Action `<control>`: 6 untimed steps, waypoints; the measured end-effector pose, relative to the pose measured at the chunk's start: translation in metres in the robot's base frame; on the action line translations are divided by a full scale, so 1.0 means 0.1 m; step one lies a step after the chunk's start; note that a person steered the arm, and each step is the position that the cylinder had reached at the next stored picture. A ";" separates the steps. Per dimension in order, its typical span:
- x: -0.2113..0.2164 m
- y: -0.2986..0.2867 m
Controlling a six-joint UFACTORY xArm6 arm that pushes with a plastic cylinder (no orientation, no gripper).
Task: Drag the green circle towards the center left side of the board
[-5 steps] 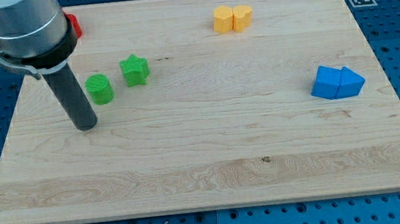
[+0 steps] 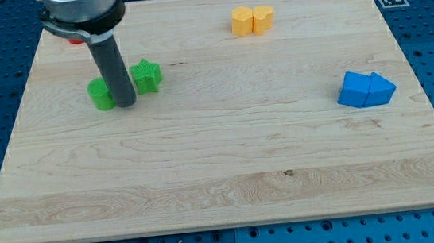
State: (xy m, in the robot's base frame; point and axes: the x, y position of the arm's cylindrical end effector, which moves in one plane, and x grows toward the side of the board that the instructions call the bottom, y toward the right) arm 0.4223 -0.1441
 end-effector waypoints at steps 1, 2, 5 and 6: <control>-0.08 -0.20; -0.08 -0.29; 0.05 -0.35; 0.37 -0.35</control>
